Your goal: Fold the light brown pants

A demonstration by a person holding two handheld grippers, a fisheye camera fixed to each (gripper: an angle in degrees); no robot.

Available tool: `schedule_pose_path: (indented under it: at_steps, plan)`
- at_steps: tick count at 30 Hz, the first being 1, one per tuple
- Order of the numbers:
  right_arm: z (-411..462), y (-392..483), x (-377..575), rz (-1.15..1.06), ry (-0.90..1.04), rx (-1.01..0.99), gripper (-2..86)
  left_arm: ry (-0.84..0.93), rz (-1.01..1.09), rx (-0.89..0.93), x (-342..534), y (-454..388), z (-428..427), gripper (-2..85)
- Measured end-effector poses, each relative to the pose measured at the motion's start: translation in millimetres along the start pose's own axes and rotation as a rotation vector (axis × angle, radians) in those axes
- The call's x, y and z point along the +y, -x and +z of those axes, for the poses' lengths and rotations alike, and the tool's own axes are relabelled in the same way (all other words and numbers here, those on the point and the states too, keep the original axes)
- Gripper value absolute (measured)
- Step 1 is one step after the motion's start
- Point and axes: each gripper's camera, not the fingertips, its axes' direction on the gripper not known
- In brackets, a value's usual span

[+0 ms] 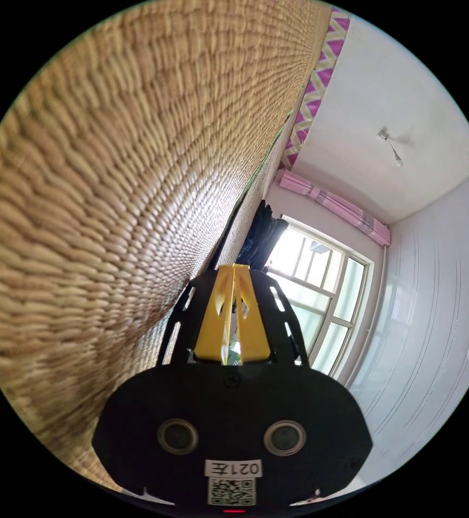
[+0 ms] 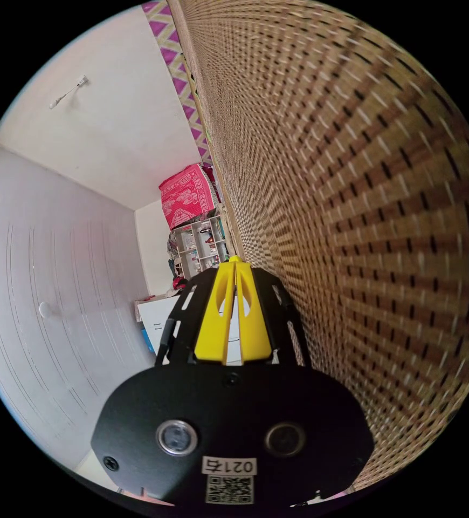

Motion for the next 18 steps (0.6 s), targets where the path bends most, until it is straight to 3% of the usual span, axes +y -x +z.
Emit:
schedule_pose_path:
  at_steps: [18]
  plan:
    - [-32, 99, 2, 0.002, 0.000, -0.001, -0.7, 0.001, -0.002, 0.000, -23, -145, -39, -0.9]
